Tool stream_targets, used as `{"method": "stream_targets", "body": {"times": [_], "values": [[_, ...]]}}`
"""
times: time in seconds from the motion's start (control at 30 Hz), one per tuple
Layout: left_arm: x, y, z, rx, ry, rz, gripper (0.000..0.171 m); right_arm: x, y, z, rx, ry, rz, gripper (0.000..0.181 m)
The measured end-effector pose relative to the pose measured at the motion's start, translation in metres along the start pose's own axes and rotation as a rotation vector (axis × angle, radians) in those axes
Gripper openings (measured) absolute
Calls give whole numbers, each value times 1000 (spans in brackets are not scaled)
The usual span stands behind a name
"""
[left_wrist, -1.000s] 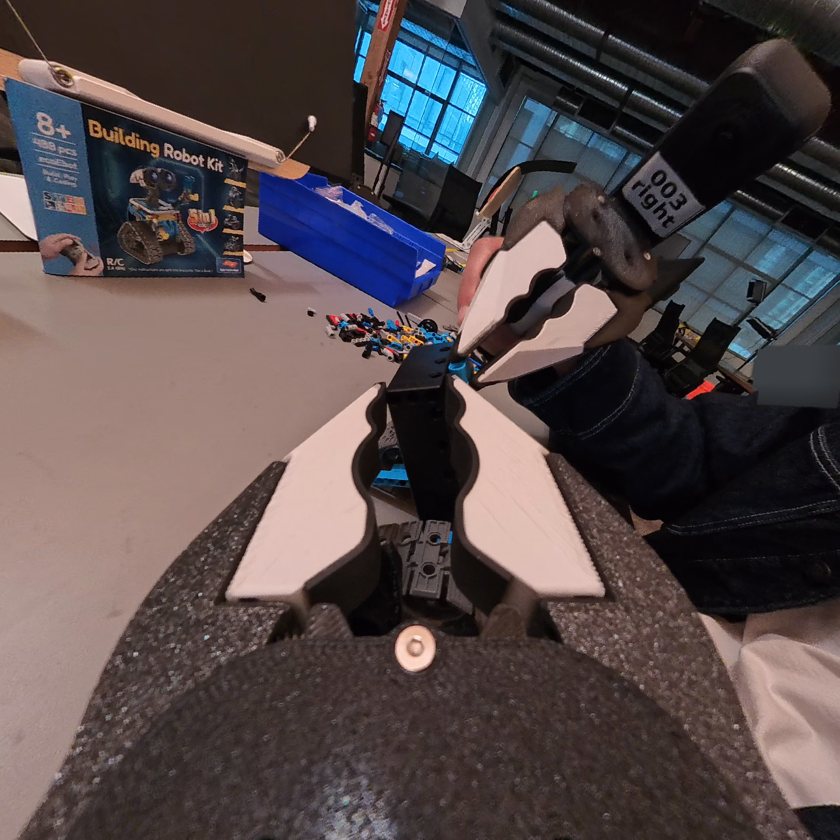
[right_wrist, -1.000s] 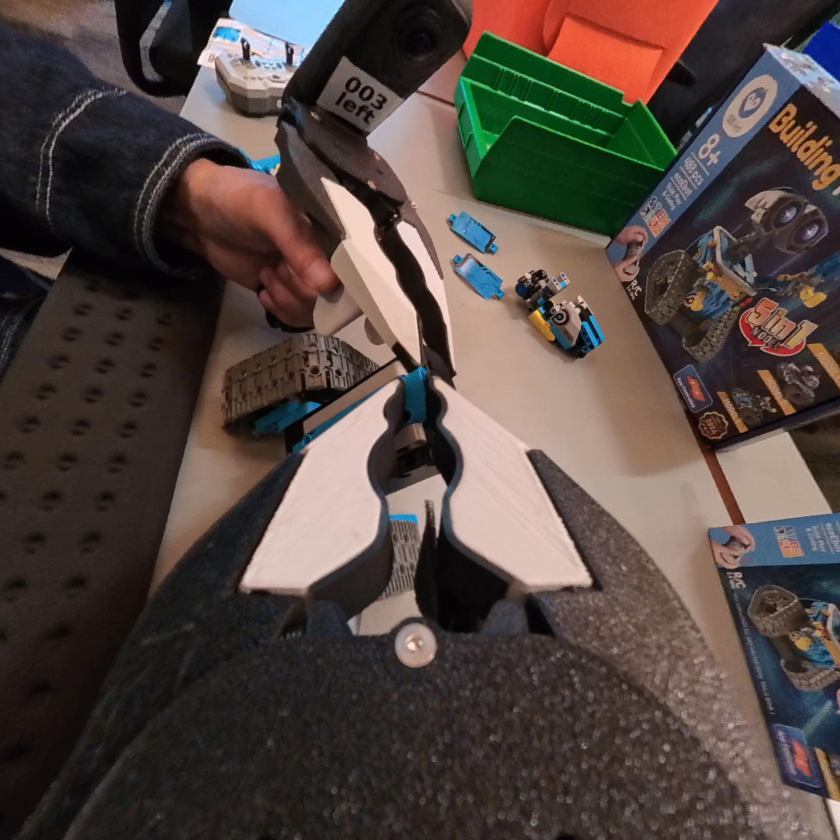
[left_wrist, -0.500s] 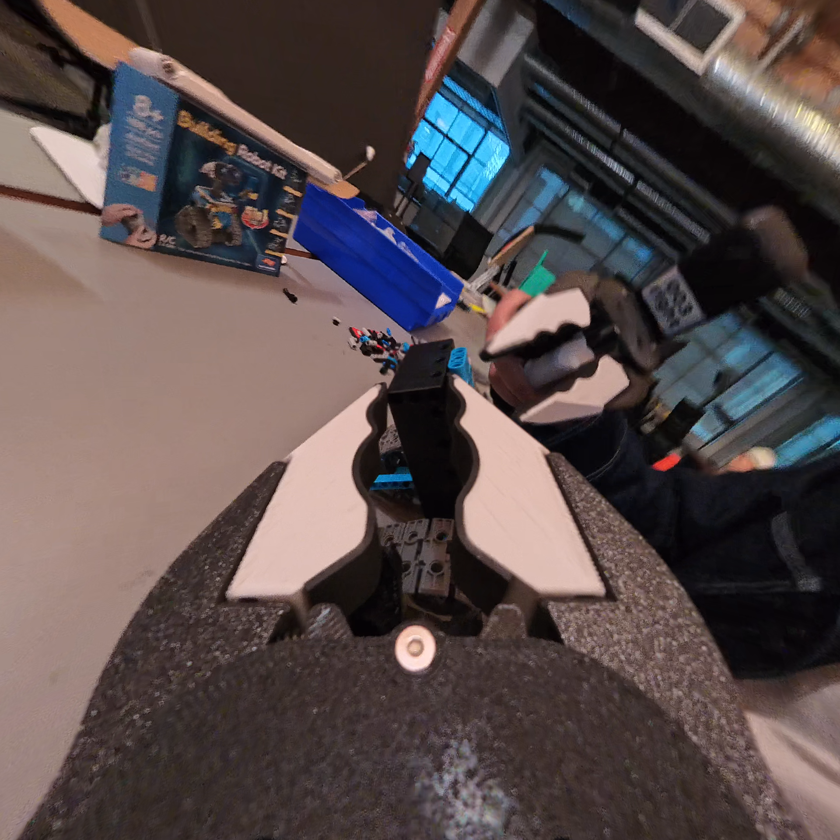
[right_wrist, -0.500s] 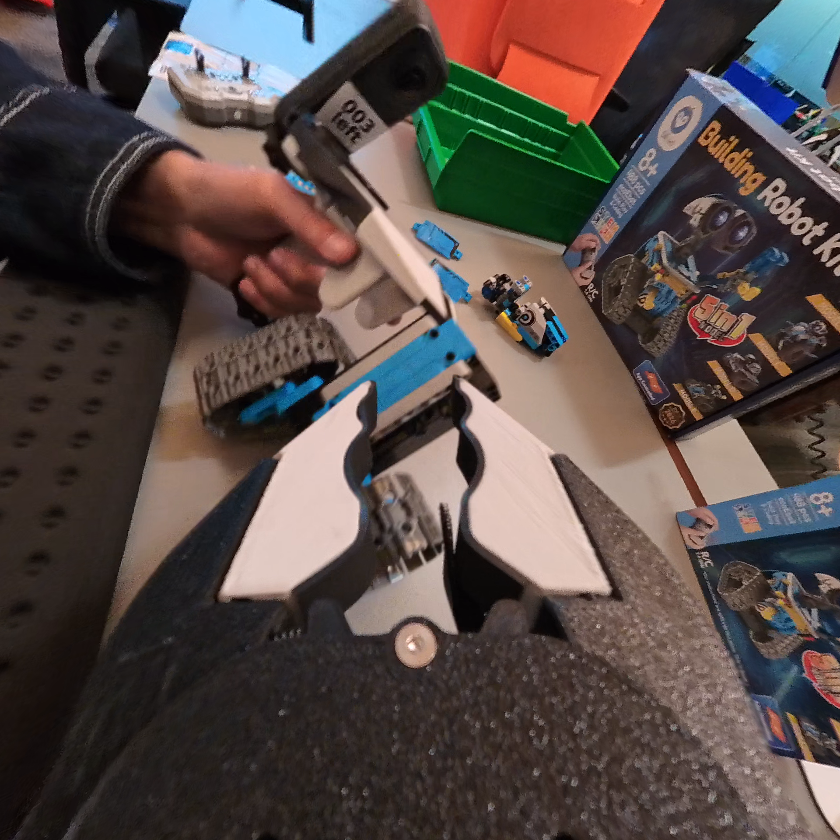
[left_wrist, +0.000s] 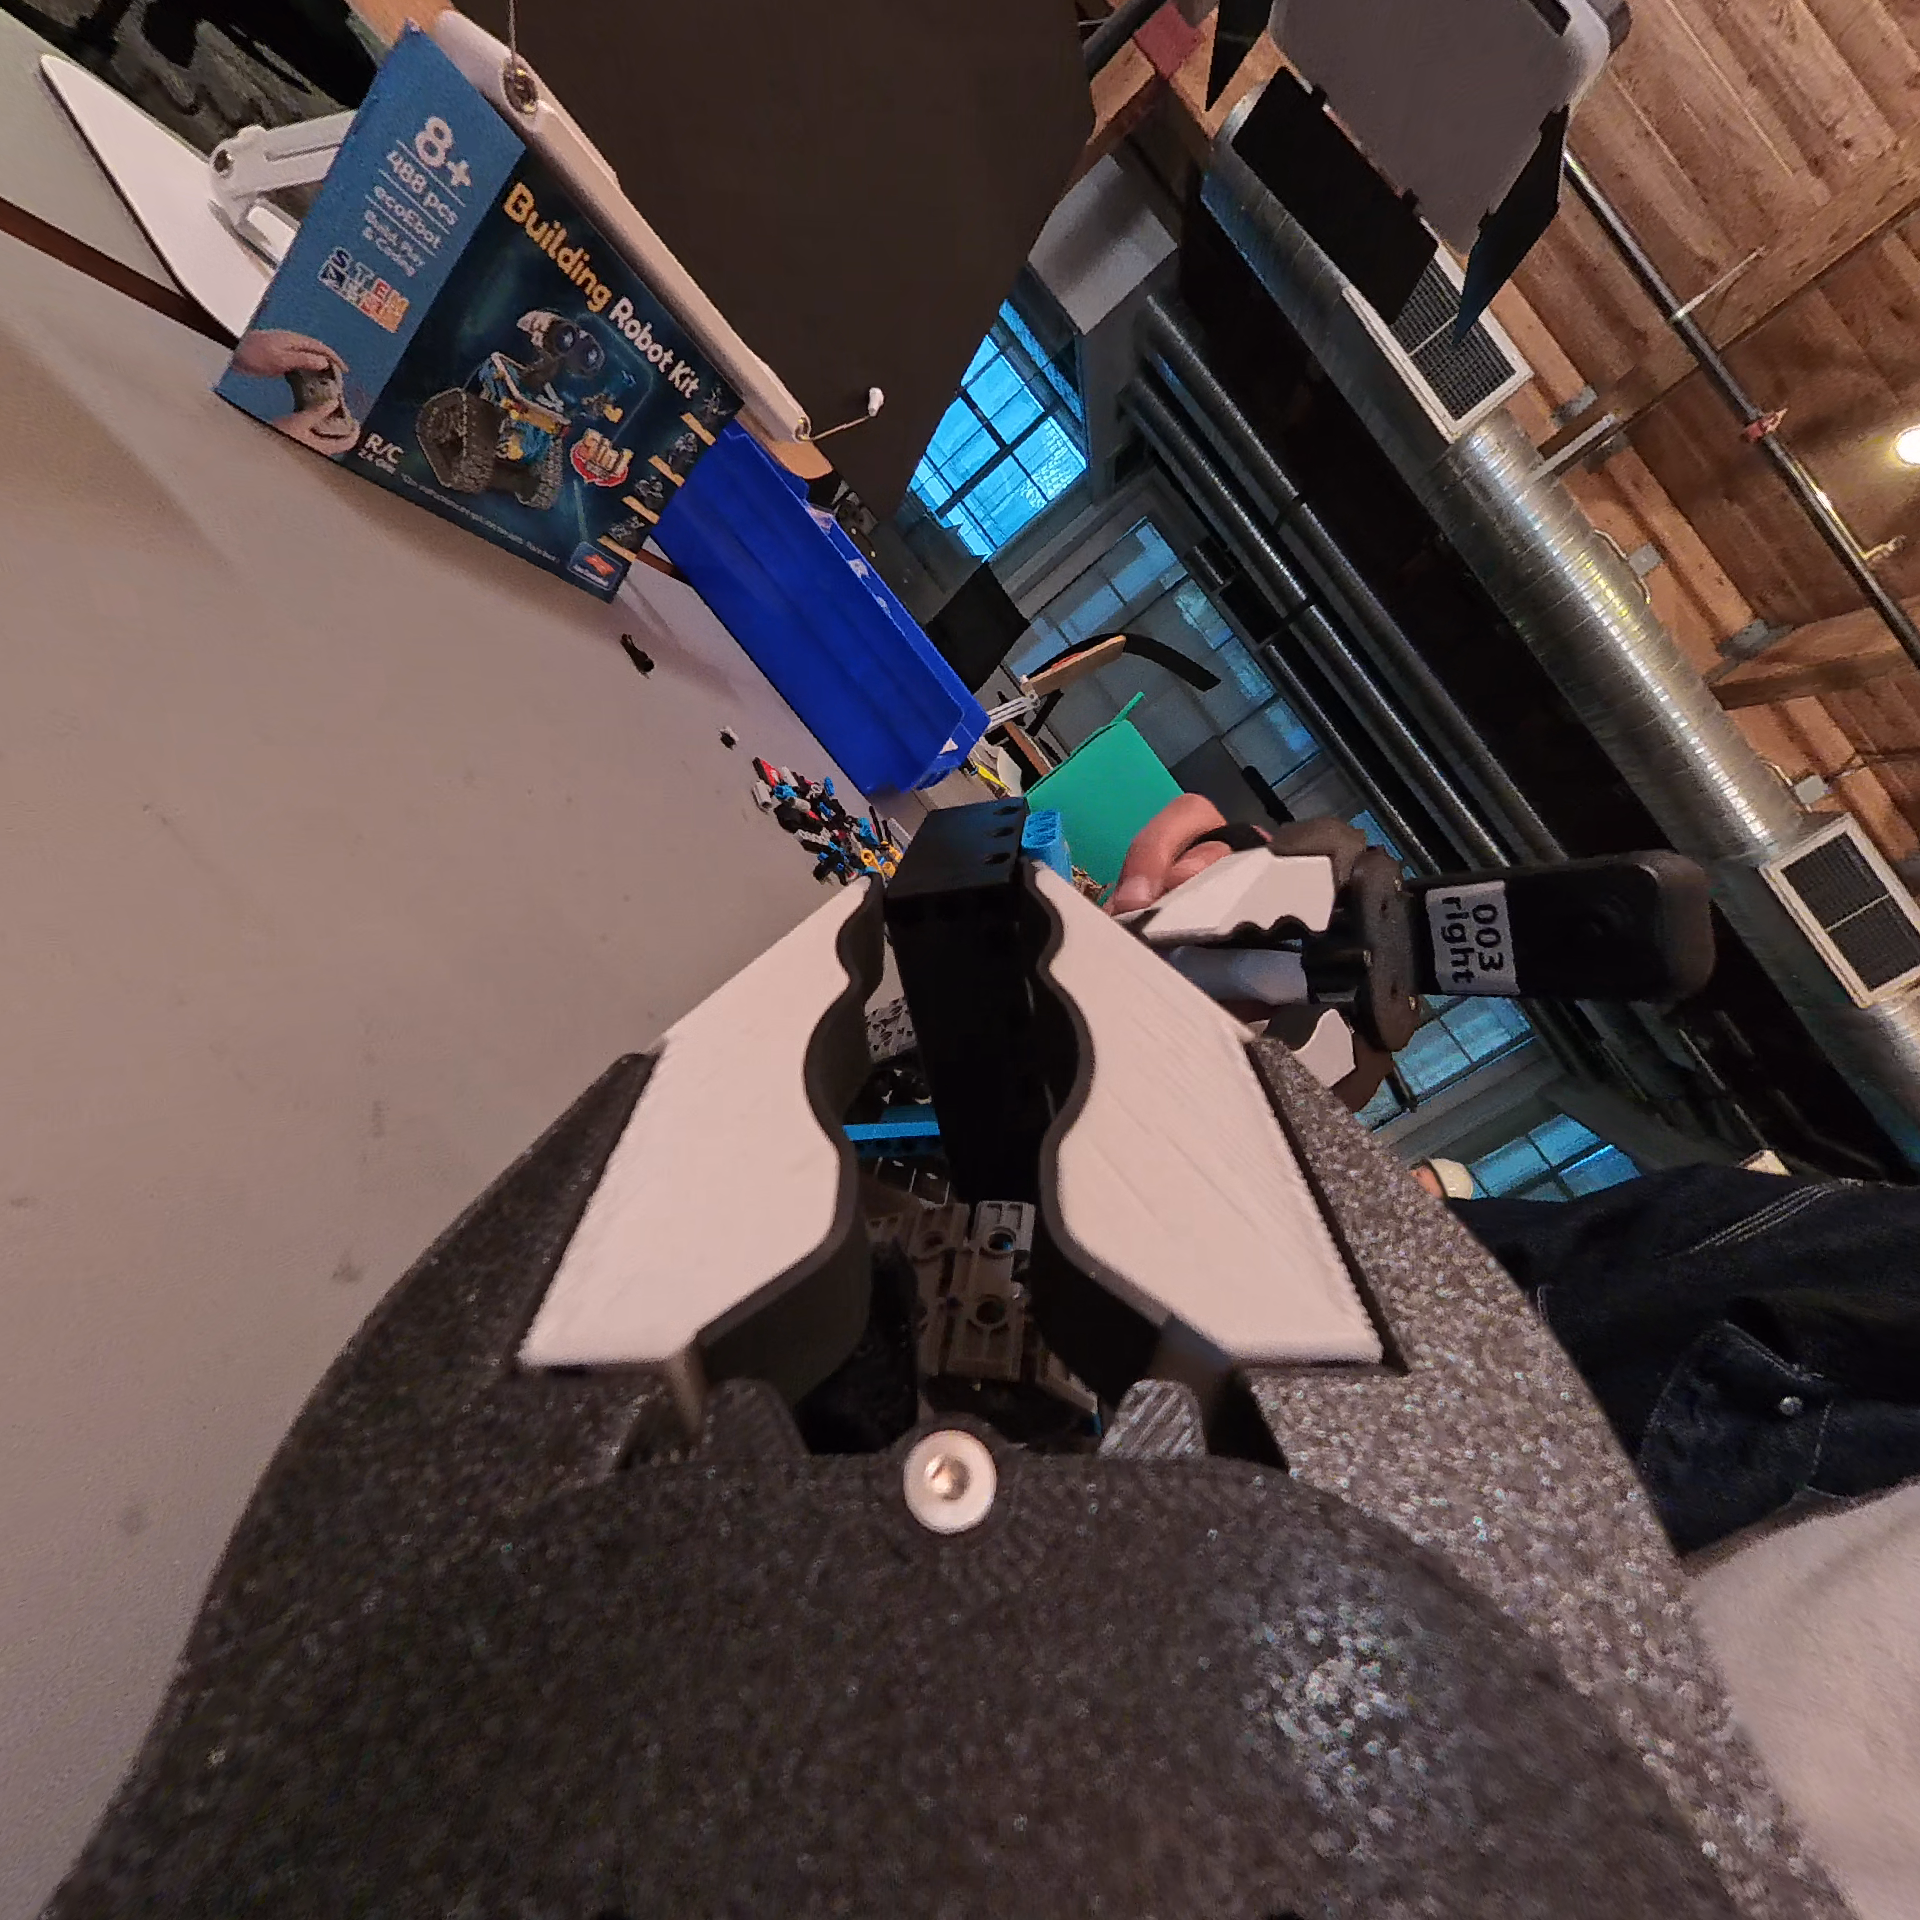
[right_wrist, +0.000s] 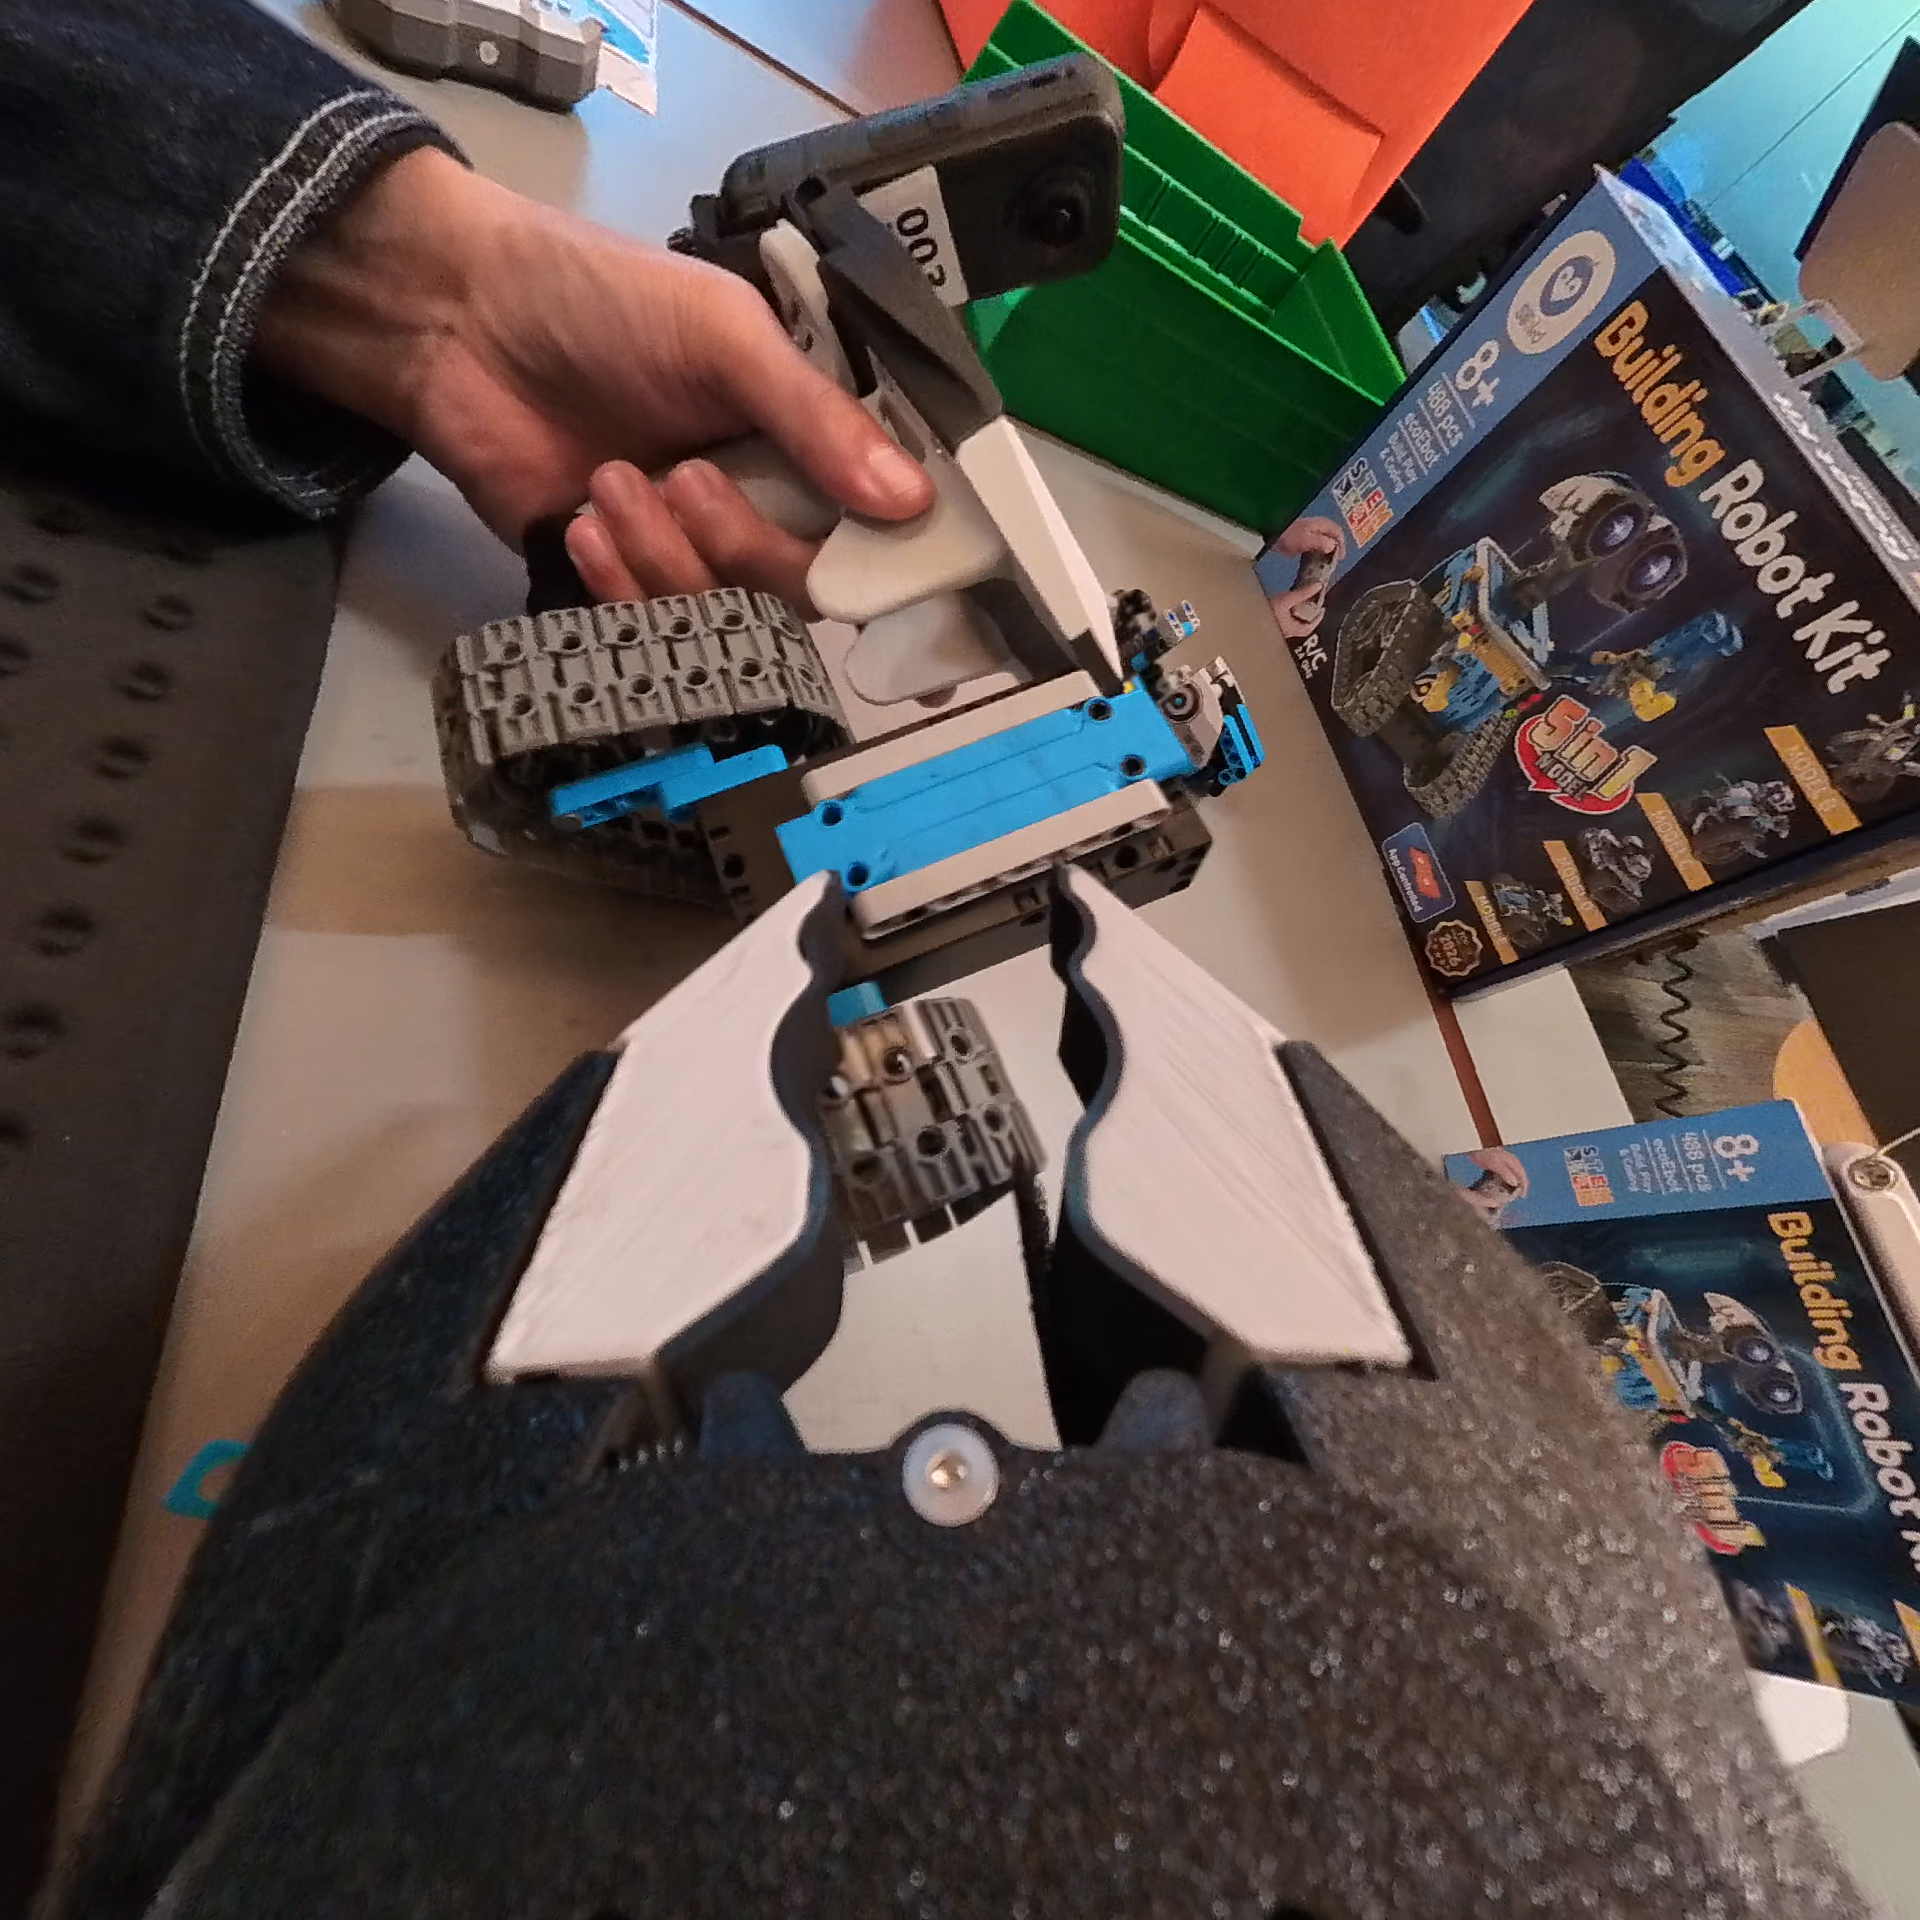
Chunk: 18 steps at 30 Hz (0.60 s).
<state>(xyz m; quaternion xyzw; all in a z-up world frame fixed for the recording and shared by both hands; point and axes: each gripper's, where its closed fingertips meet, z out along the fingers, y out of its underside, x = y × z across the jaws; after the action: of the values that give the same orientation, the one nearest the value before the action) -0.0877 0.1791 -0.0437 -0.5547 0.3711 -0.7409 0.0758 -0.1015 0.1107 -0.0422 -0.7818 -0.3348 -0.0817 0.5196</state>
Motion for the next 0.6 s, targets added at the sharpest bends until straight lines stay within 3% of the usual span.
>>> {"method": "stream_targets", "body": {"times": [0.13,0.23,0.33,0.43,0.53,0.6], "values": [[10,6,5,-25,6,80,24,4,1,1,11,-15,103,38],[9,4,3,3,-52,152,25,-1,-1,3,10,-65,224,51],[8,-2,-3,61,-159,273,25,1,-2,7,-12,1,320,61],[15,1,-5,90,-258,423,25,-1,10,18,-63,140,408,59],[26,9,0,63,-258,519,25,-2,24,21,-83,230,469,61],[26,9,0,63,-240,494,25,-1,26,19,-70,223,514,57]]}}
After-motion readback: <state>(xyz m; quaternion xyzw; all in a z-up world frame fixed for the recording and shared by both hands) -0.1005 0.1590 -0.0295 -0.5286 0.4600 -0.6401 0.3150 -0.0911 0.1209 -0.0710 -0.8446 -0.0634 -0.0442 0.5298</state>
